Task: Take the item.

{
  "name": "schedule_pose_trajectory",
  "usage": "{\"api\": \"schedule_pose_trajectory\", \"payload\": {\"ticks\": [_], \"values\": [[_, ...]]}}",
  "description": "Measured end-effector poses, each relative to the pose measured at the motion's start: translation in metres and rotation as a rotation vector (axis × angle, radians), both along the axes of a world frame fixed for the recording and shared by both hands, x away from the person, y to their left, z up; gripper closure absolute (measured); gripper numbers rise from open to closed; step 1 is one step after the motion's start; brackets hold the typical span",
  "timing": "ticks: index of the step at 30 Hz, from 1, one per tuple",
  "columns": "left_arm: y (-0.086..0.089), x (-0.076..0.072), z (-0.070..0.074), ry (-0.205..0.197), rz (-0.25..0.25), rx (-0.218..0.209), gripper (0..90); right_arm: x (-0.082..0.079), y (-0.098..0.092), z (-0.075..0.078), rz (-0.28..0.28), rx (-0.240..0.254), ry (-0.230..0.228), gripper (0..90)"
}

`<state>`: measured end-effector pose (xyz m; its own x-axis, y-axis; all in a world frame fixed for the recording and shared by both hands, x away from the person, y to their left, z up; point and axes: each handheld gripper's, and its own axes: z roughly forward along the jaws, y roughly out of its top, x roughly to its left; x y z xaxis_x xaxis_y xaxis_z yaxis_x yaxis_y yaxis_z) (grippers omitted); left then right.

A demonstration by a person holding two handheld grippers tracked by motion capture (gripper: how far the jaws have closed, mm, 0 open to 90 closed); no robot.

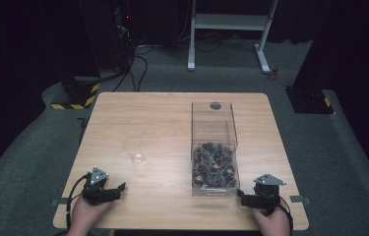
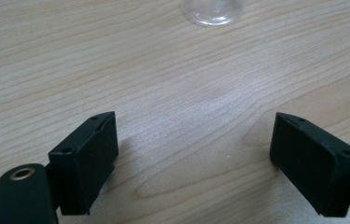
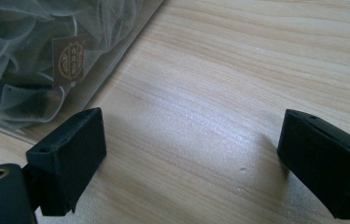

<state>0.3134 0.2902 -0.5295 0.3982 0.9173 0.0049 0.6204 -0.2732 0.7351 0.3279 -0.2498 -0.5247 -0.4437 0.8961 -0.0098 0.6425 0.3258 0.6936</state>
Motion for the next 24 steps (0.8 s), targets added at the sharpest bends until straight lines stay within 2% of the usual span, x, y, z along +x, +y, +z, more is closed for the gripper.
{"api": "schedule_pose_trajectory", "payload": {"ticks": [5,6,7,8,18,20,21,22,24], "values": [[0.0,0.0,0.001,0.016,-0.001,-0.011,15.8,0.0,0.0,0.0,0.0,0.002,0.0,7.6],[0.001,-0.001,0.003,0.02,-0.02,-0.04,18.7,-0.001,0.0,0.0,-0.001,0.002,0.0,7.6],[0.001,-0.001,0.003,0.02,-0.02,-0.04,20.4,-0.001,0.0,0.0,-0.001,0.002,0.0,7.6],[0.0,-0.002,0.005,0.003,-0.036,-0.048,20.5,-0.001,0.0,0.0,0.0,0.001,-0.001,7.6],[-0.007,-0.006,0.012,-0.032,-0.068,-0.081,20.6,-0.001,0.0,0.0,0.0,0.002,-0.001,7.6],[-0.011,-0.009,0.016,-0.057,-0.074,-0.083,22.7,-0.001,0.0,0.0,0.0,0.002,-0.001,7.6],[-0.011,-0.009,0.016,-0.057,-0.074,-0.083,22.7,-0.001,0.0,0.0,0.0,0.002,-0.001,7.6],[-0.013,-0.01,0.02,-0.079,-0.089,-0.086,22.7,-0.001,0.0,0.0,0.0,0.002,-0.001,7.6],[-0.017,-0.011,0.022,-0.091,-0.103,-0.087,22.7,-0.001,0.0,0.0,0.0,0.002,-0.001,7.6]]}}
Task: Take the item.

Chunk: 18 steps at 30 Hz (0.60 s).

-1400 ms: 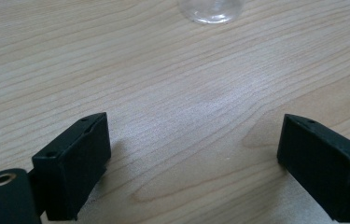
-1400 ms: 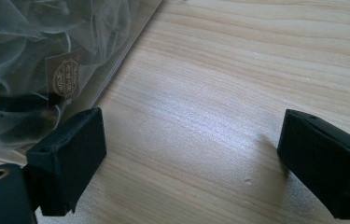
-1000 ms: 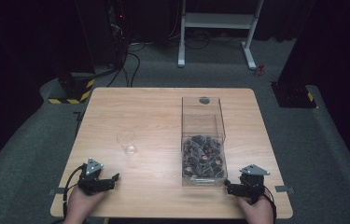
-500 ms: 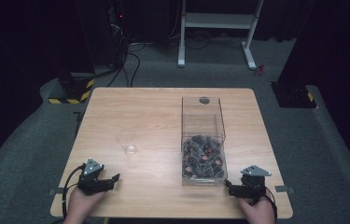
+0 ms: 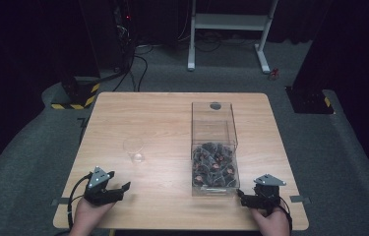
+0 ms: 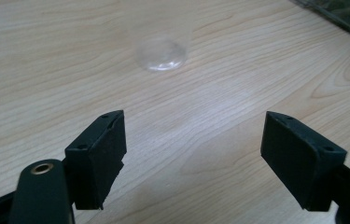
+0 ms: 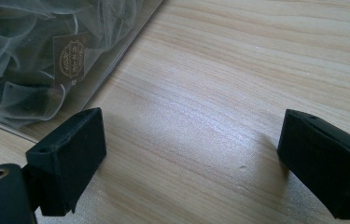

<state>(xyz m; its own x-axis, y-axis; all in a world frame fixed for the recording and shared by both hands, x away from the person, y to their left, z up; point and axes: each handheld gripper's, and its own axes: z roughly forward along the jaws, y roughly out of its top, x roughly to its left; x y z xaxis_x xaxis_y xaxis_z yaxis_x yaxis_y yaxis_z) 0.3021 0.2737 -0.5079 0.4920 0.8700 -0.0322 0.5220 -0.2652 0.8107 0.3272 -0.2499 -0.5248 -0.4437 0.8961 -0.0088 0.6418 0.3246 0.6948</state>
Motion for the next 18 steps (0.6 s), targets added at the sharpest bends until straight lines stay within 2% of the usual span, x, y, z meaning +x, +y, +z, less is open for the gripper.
{"api": "schedule_pose_trajectory", "payload": {"ticks": [6,12,18], "values": [[-0.015,-0.005,0.007,-0.025,-0.049,-0.014,22.5,0.0,0.0,0.0,0.0,0.0,0.0,7.6],[-0.027,-0.004,0.011,-0.041,-0.08,-0.006,22.5,0.0,0.0,0.0,0.0,0.0,0.0,7.6],[-0.034,-0.002,0.017,-0.052,-0.084,-0.006,22.5,0.0,0.0,0.0,0.001,0.0,0.0,7.6]]}}
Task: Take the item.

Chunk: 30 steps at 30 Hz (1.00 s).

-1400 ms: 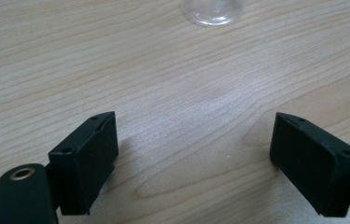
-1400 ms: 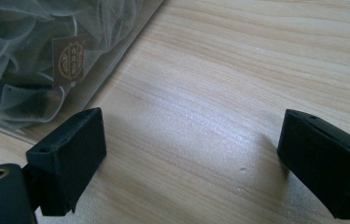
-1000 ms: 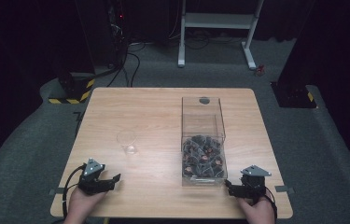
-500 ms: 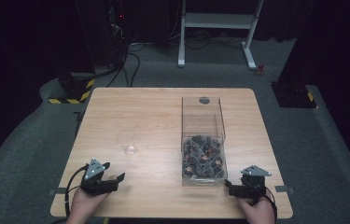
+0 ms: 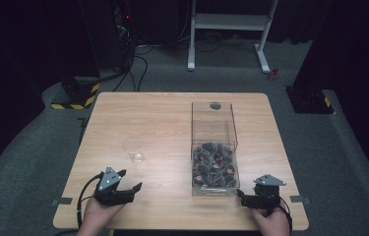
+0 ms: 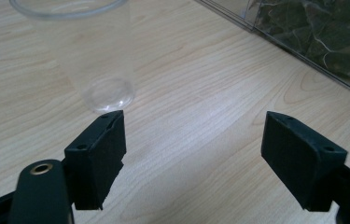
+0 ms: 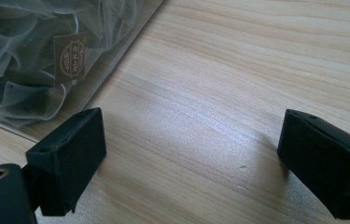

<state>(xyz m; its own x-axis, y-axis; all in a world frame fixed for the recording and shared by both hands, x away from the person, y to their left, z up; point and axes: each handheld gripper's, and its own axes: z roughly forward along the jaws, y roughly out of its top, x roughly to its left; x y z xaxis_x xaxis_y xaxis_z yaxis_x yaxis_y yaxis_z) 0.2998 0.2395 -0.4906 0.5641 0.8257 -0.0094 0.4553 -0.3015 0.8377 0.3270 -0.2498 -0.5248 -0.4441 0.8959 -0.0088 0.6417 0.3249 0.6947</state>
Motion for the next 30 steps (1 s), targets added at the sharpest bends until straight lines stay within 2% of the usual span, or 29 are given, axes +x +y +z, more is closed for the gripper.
{"api": "schedule_pose_trajectory", "payload": {"ticks": [7,17,20,30], "values": [[-0.006,0.005,0.005,-0.003,-0.013,0.0,23.0,0.0,0.0,0.0,0.0,0.0,0.0,7.6],[-0.026,0.017,0.015,0.012,-0.069,-0.046,23.2,-0.001,-0.001,0.0,0.006,0.003,0.001,7.7],[-0.033,0.018,0.019,0.004,-0.084,-0.036,23.2,-0.001,-0.001,0.0,0.008,0.0,-0.001,7.6],[-0.047,0.024,0.029,-0.003,-0.11,-0.071,23.9,-0.001,-0.001,0.0,0.009,-0.001,-0.001,7.6]]}}
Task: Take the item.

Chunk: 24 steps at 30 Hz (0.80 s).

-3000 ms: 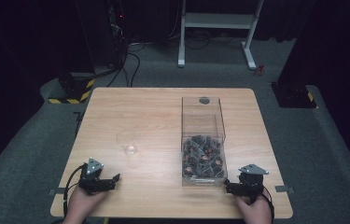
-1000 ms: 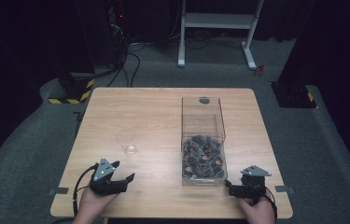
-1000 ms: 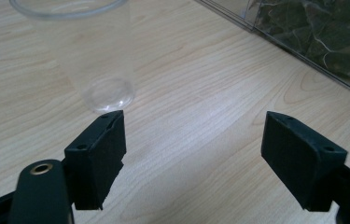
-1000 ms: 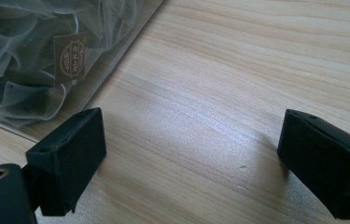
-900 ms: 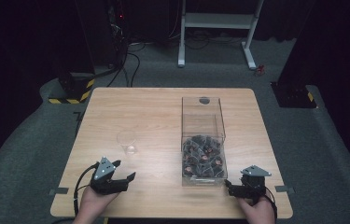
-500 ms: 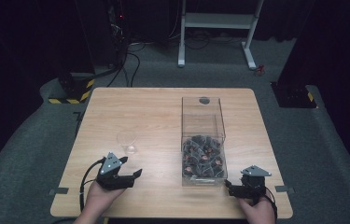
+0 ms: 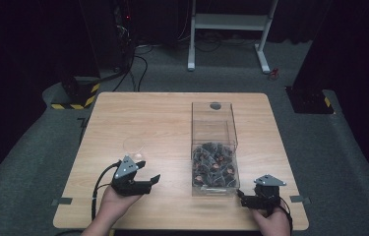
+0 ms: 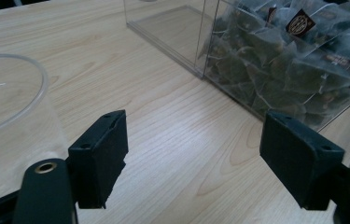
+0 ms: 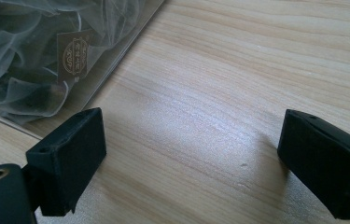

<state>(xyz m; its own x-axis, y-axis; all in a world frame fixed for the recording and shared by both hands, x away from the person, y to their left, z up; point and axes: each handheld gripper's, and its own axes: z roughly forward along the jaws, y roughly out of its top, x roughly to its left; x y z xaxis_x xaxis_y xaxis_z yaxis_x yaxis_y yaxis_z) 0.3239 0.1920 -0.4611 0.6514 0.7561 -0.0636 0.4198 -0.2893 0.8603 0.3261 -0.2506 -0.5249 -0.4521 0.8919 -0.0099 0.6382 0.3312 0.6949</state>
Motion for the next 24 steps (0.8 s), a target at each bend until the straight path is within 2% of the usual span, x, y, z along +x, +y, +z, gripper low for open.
{"api": "schedule_pose_trajectory", "payload": {"ticks": [6,21,24], "values": [[-0.008,0.003,0.006,-0.009,-0.013,-0.011,25.0,0.0,0.0,0.0,0.0,0.0,0.0,7.5],[-0.029,0.009,0.018,-0.03,-0.055,-0.004,26.1,0.0,0.0,0.0,0.0,-0.001,0.0,7.5],[-0.033,0.01,0.019,-0.023,-0.061,-0.011,26.7,0.0,0.0,0.0,0.0,0.0,0.0,7.6]]}}
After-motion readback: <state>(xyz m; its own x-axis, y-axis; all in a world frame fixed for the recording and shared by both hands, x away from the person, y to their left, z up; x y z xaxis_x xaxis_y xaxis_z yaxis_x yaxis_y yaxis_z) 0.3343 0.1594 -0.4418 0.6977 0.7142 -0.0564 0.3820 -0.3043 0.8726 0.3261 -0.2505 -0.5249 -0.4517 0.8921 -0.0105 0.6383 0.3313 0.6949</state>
